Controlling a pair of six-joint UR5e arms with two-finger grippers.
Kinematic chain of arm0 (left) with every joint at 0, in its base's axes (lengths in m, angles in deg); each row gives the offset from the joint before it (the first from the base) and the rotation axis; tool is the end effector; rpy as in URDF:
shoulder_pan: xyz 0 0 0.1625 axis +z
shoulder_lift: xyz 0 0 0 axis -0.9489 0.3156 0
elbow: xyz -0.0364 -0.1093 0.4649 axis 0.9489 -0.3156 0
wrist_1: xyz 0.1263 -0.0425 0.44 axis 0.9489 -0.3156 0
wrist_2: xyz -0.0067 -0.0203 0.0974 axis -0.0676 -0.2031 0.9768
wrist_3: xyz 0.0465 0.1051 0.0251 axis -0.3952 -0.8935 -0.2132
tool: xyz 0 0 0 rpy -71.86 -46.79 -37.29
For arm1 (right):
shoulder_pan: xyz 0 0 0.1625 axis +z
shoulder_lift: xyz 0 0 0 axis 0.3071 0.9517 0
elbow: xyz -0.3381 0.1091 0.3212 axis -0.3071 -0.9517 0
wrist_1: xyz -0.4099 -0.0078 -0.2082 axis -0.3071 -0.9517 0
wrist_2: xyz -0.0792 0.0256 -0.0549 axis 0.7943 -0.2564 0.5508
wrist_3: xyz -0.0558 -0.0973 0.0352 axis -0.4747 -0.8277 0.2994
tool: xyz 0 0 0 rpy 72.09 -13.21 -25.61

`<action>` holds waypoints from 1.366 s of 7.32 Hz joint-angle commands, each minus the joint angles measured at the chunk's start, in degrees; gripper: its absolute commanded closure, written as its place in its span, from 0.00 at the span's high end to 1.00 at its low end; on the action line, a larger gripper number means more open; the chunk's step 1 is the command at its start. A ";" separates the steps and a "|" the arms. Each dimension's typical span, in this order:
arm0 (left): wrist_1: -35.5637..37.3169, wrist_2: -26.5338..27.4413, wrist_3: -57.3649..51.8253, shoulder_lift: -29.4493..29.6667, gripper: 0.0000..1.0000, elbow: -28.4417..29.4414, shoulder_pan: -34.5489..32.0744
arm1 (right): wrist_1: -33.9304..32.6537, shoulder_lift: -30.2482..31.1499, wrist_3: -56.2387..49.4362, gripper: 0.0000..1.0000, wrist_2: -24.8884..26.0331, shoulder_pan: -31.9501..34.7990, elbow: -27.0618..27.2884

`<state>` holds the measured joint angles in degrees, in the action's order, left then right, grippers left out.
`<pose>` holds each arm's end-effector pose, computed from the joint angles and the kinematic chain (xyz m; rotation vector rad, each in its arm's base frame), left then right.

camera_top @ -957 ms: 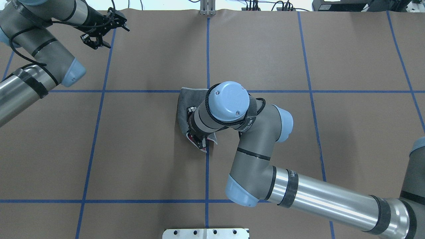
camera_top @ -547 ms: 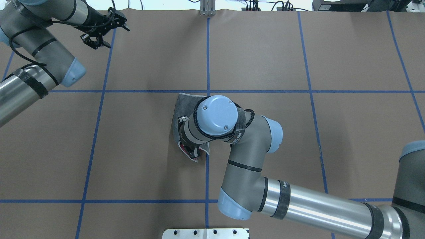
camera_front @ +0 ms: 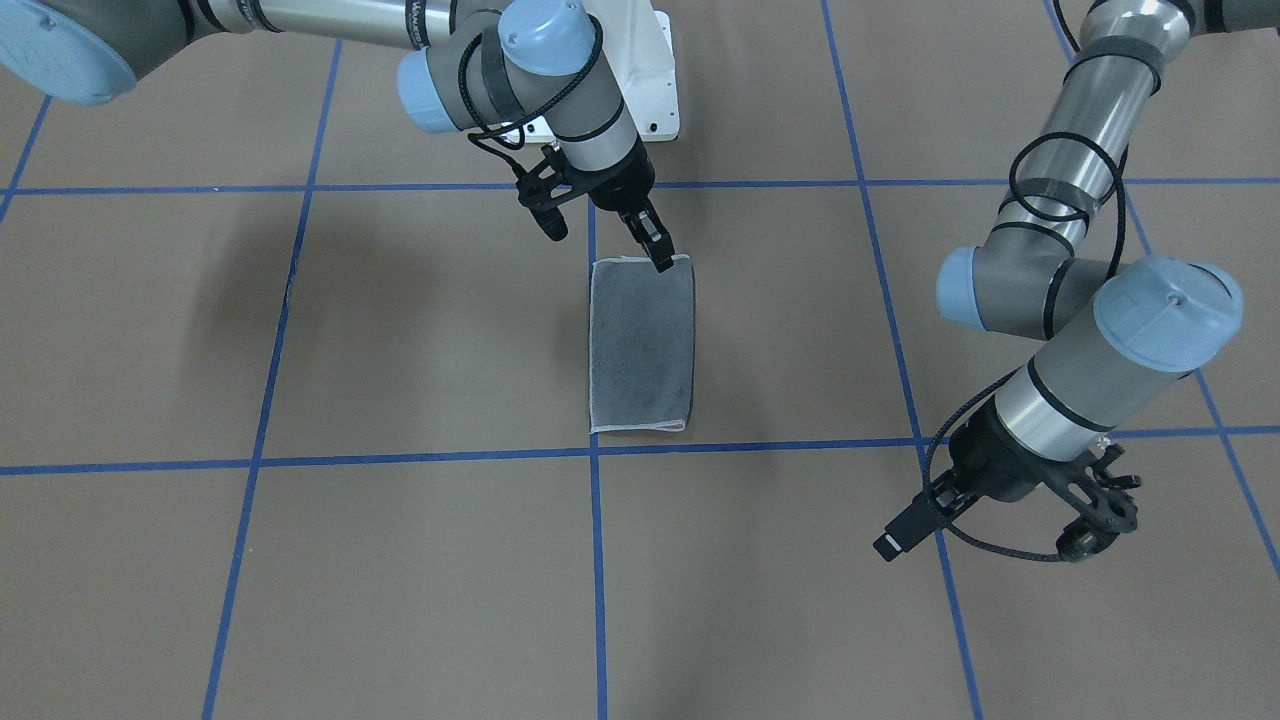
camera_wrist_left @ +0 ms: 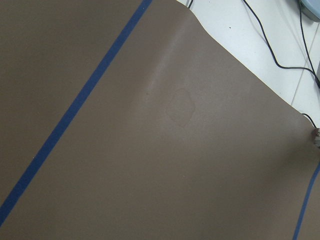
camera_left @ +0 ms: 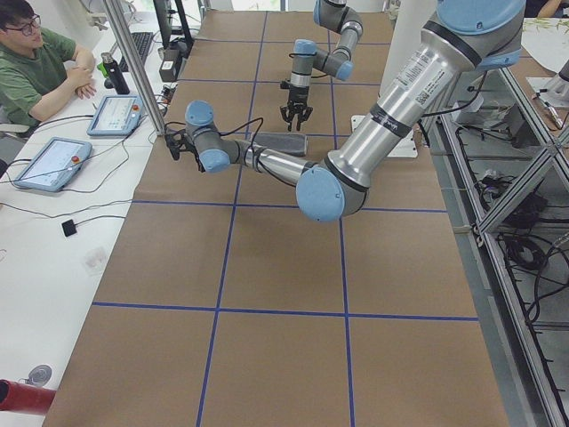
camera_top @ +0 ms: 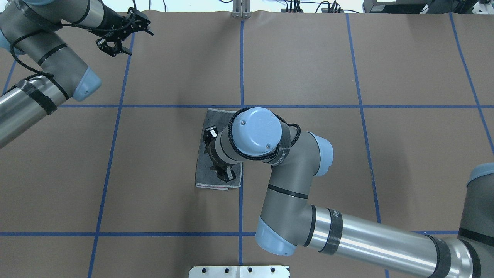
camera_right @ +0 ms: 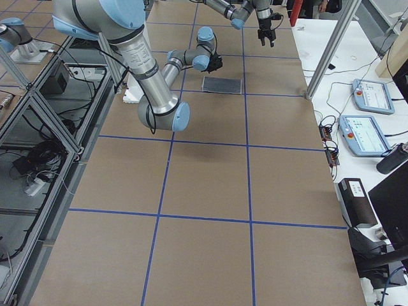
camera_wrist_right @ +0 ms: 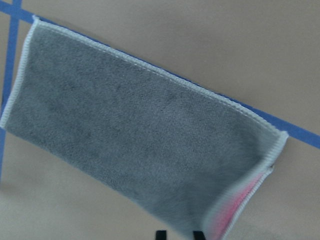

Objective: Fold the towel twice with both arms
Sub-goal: 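Release the towel and move both grippers beside its long sides, then lower both grippers onto the sides of the towel's near end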

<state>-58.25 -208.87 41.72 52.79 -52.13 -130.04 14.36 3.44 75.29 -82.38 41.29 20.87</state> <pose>0.3927 -0.7675 0.3829 0.0202 1.1760 -0.6035 -0.6815 -0.4105 0.1471 -0.5261 -1.0956 1.0575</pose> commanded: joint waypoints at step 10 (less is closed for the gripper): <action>0.60 11.96 17.93 -16.27 1.00 -27.43 27.75 | -0.29 12.46 -37.76 1.00 -9.45 6.48 10.03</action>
<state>-57.72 -199.04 58.81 38.08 -78.32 -104.83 13.96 15.58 43.51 -91.68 48.67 30.41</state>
